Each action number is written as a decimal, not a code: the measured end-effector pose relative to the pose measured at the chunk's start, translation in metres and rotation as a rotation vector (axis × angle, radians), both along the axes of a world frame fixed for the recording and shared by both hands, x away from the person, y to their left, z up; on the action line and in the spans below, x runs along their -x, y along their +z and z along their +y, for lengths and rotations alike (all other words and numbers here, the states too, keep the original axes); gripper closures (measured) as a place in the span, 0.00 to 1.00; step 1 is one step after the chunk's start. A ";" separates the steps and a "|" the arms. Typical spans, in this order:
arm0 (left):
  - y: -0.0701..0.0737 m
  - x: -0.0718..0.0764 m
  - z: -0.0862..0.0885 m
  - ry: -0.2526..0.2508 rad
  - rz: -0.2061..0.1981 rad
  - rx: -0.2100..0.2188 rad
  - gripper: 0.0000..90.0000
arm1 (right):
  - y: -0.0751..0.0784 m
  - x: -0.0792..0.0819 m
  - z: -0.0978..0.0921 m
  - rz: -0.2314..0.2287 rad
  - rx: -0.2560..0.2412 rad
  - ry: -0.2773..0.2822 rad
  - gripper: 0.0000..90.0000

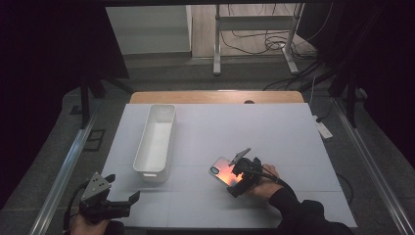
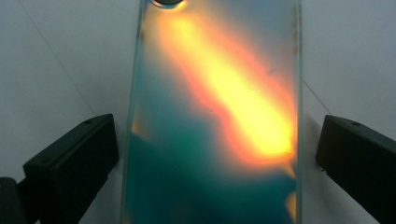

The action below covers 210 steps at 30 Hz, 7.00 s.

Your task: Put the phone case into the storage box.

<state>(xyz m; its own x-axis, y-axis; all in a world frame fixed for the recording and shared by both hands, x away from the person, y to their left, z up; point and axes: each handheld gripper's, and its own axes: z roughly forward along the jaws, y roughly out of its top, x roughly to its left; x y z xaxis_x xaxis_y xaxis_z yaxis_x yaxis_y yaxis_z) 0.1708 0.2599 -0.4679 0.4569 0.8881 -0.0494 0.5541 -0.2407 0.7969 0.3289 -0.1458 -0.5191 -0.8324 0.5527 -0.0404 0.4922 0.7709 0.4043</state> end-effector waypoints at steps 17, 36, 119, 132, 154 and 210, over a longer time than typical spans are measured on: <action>0.000 -0.001 0.000 -0.004 0.006 0.006 0.00 | 0.009 0.001 -0.001 0.025 0.018 -0.008 0.19; 0.001 -0.001 -0.001 -0.036 -0.002 0.003 0.00 | 0.025 0.001 -0.015 -0.004 -0.111 -0.006 0.19; 0.050 -0.088 -0.124 -0.564 -0.137 0.260 0.00 | 0.107 0.040 -0.065 -0.147 -0.659 0.037 0.19; 0.054 -0.097 -0.146 -0.648 -0.116 0.301 0.00 | 0.108 0.042 -0.060 -0.137 -0.694 0.070 0.19; 0.057 -0.106 -0.167 -0.775 -0.104 0.336 0.00 | 0.107 0.041 -0.057 -0.108 -0.763 0.150 0.19; 0.047 -0.114 -0.167 -0.951 0.018 0.372 0.99 | 0.088 0.039 -0.040 -0.024 -0.576 0.195 0.18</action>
